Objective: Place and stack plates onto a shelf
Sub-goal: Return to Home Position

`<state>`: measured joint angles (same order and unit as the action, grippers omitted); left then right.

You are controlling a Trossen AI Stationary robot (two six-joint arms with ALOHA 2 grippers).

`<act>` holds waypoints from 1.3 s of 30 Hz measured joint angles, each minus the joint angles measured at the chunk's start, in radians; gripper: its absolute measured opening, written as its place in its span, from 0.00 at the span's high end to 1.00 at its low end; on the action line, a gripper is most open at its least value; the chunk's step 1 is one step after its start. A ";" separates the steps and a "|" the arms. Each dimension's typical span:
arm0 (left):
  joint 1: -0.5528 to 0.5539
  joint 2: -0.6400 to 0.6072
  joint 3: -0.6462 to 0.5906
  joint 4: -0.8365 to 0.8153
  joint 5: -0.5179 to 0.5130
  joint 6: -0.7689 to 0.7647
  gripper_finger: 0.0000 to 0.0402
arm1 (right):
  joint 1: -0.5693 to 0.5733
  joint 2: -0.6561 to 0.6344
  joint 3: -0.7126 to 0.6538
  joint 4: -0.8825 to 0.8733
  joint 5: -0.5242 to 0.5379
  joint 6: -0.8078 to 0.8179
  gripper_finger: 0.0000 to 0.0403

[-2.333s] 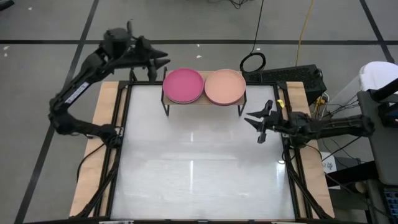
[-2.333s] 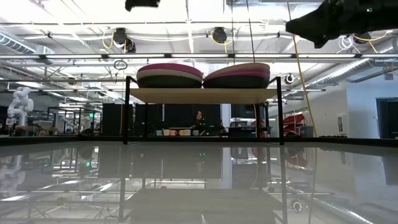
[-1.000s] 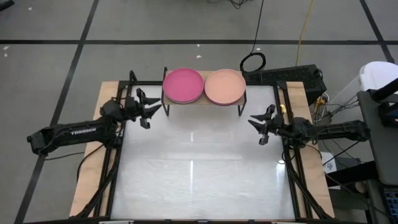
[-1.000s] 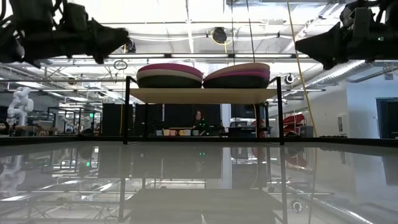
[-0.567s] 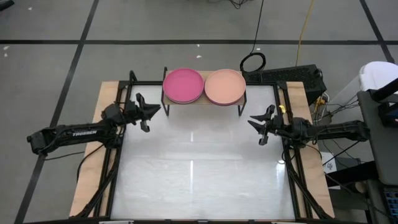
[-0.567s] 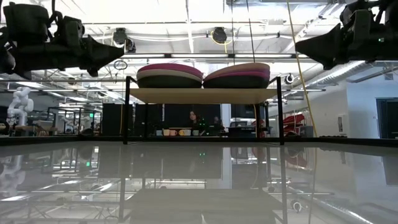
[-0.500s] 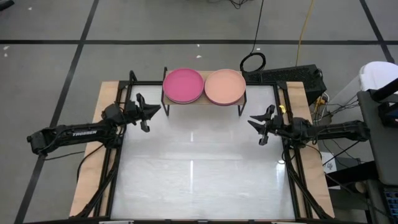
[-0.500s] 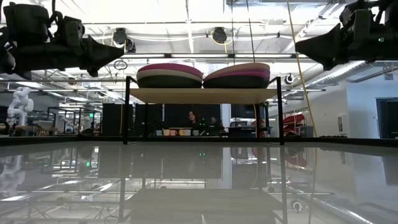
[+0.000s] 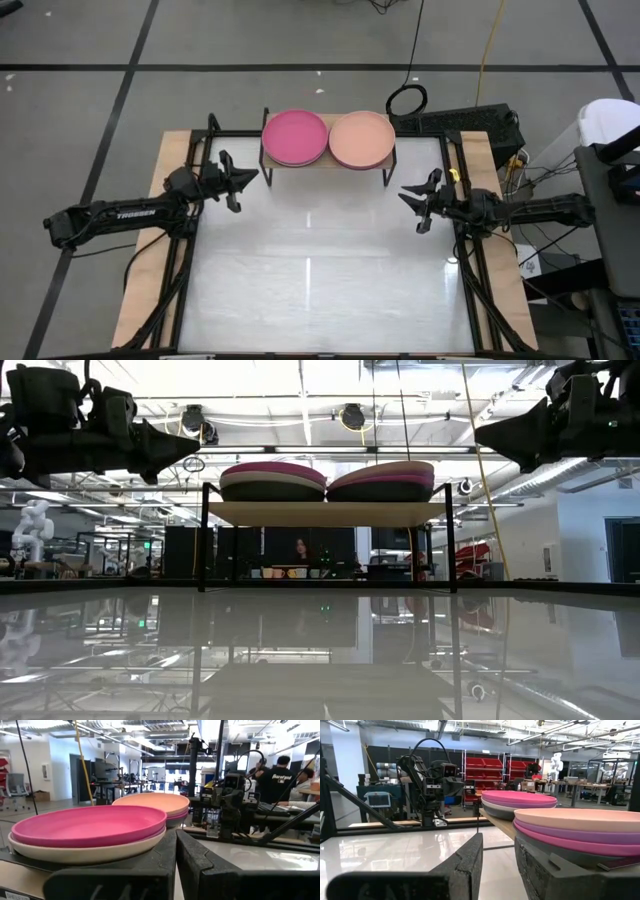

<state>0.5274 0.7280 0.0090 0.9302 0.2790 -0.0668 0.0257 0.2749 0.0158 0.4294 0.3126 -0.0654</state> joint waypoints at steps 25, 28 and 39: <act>0.000 0.000 0.001 0.002 0.000 0.010 0.96 | 0.000 0.000 0.000 0.000 0.000 -0.002 0.76; 0.000 0.000 0.001 0.002 0.000 0.010 0.96 | 0.000 0.000 0.000 0.000 0.000 -0.002 0.76; 0.000 0.000 0.001 0.002 0.000 0.010 0.96 | 0.000 0.000 0.000 0.000 0.000 -0.002 0.76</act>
<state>0.5274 0.7280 0.0101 0.9319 0.2790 -0.0570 0.0257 0.2749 0.0154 0.4294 0.3122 -0.0677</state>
